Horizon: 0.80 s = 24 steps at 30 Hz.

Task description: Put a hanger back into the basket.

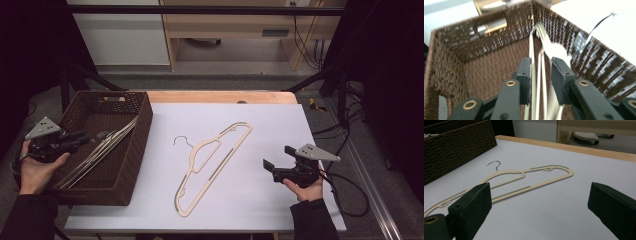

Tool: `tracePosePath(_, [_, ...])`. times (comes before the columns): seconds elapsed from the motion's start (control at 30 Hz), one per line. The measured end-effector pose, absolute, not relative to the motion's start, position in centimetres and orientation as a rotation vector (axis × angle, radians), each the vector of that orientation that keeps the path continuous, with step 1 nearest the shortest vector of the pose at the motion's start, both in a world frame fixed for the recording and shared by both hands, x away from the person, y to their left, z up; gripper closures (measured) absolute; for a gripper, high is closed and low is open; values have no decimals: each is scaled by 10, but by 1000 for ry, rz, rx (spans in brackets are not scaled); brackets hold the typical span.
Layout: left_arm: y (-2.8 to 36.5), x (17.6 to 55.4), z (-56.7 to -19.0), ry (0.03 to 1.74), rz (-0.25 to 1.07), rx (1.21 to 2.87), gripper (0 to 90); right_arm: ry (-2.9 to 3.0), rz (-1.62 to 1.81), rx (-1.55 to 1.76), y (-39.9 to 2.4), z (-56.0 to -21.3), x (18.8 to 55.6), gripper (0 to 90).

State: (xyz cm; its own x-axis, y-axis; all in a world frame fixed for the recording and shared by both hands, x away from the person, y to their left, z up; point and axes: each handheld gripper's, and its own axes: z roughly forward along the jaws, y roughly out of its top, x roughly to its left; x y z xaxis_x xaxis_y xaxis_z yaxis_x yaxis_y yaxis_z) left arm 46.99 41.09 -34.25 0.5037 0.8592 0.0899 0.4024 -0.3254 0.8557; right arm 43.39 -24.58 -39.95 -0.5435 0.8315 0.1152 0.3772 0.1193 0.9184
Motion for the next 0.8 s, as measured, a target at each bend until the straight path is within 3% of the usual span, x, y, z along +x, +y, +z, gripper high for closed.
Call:
tracePosePath(0.43, [370, 447, -322, 967, 686, 1701, 344, 1975, 1425, 1156, -244, -398, 433, 54])
tracePosePath(0.63, [344, 438, -317, 912, 675, 1681, 194, 1978, 1427, 1153, -244, -397, 433, 55])
tracePosePath(0.8, [319, 431, -317, 866, 647, 1687, 130, 1976, 1428, 1160, -243, -397, 433, 54])
